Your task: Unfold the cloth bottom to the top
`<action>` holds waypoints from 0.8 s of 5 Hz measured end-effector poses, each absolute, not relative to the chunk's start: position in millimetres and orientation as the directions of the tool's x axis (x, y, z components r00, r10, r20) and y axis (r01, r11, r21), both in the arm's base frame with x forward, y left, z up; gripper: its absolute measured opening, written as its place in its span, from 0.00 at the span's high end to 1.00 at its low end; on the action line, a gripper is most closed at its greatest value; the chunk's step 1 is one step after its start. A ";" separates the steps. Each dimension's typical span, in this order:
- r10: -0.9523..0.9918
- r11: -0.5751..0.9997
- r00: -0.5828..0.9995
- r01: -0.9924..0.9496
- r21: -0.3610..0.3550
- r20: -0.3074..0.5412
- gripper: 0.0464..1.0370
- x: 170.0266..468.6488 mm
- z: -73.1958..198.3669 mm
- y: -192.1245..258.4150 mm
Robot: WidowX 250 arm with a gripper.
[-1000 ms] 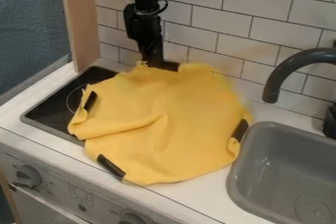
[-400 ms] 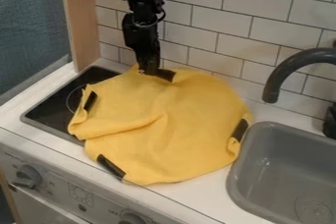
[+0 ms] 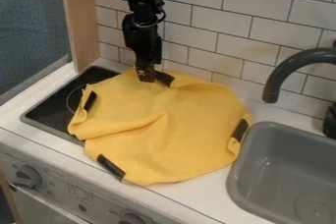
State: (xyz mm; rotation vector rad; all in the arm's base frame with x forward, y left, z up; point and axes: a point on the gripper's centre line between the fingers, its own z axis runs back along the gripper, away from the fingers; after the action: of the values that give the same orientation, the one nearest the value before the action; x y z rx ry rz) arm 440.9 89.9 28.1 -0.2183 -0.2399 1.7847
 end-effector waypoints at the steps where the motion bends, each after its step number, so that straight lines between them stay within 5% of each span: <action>1: 0.976 -0.216 -0.215 -0.939 -0.268 -0.034 0.03 438.4 27.2 88.5; 4: 0.982 -0.186 -0.182 -0.916 -0.356 -0.044 0.04 400.8 87.4 77.3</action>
State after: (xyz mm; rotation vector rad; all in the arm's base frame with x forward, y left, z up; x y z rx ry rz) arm 400.8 77.3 87.4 -0.3038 -0.2875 1.7404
